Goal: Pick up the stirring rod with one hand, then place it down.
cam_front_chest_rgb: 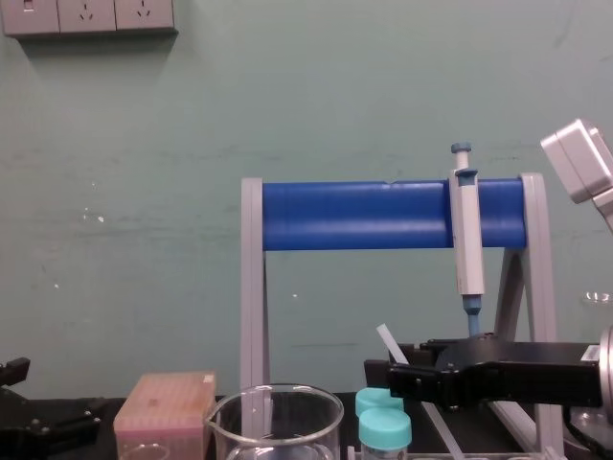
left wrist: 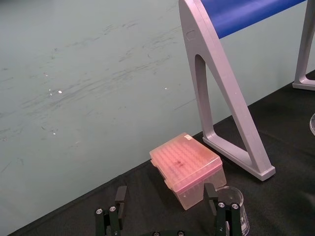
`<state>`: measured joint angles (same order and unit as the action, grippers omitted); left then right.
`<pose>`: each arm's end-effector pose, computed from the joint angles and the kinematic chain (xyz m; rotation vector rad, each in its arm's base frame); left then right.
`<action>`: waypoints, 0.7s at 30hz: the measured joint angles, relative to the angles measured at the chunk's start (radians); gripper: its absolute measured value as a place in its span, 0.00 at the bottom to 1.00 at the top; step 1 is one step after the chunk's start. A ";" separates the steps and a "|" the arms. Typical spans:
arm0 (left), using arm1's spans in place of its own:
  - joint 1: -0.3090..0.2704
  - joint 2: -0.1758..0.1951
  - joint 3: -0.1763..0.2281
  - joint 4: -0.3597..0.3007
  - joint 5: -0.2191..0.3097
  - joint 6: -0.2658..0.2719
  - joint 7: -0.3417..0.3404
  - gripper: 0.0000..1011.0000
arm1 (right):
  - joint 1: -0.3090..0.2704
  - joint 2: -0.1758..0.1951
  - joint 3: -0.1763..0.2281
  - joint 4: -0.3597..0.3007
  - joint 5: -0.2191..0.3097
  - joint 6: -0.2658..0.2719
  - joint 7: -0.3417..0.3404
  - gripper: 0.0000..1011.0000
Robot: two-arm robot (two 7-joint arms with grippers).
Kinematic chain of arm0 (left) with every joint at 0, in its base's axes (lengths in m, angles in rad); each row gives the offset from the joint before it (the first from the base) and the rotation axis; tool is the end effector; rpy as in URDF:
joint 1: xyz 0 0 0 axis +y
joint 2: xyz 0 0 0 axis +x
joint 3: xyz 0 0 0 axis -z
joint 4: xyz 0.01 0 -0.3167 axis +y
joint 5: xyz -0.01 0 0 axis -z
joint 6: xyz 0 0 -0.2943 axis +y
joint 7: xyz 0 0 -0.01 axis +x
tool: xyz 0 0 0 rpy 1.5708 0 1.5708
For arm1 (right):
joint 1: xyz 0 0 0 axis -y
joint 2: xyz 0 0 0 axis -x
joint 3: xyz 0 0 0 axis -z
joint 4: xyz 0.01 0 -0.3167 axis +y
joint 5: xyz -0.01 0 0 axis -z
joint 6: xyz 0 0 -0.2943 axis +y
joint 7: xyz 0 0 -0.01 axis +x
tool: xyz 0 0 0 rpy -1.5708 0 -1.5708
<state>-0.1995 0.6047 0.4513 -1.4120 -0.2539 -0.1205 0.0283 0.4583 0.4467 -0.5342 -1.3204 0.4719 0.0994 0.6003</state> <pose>0.3487 0.1017 -0.3210 0.3045 -0.2851 1.2481 0.4231 -0.0349 -0.2705 -0.1732 0.0228 -0.6289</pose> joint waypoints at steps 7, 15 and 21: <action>0.000 0.000 0.000 0.000 0.000 0.000 0.000 0.99 | 0.000 0.000 0.000 0.000 0.000 0.000 0.000 0.28; 0.000 0.000 0.000 0.000 0.000 0.000 0.000 0.99 | 0.000 0.000 0.000 0.000 0.000 0.000 0.000 0.07; 0.000 0.000 0.000 0.000 0.000 0.000 0.000 0.99 | -0.004 -0.002 0.005 0.000 0.004 -0.007 -0.001 0.07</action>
<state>-0.1995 0.6047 0.4514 -1.4120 -0.2539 -0.1205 0.0283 0.4542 0.4452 -0.5292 -1.3205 0.4762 0.0927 0.5996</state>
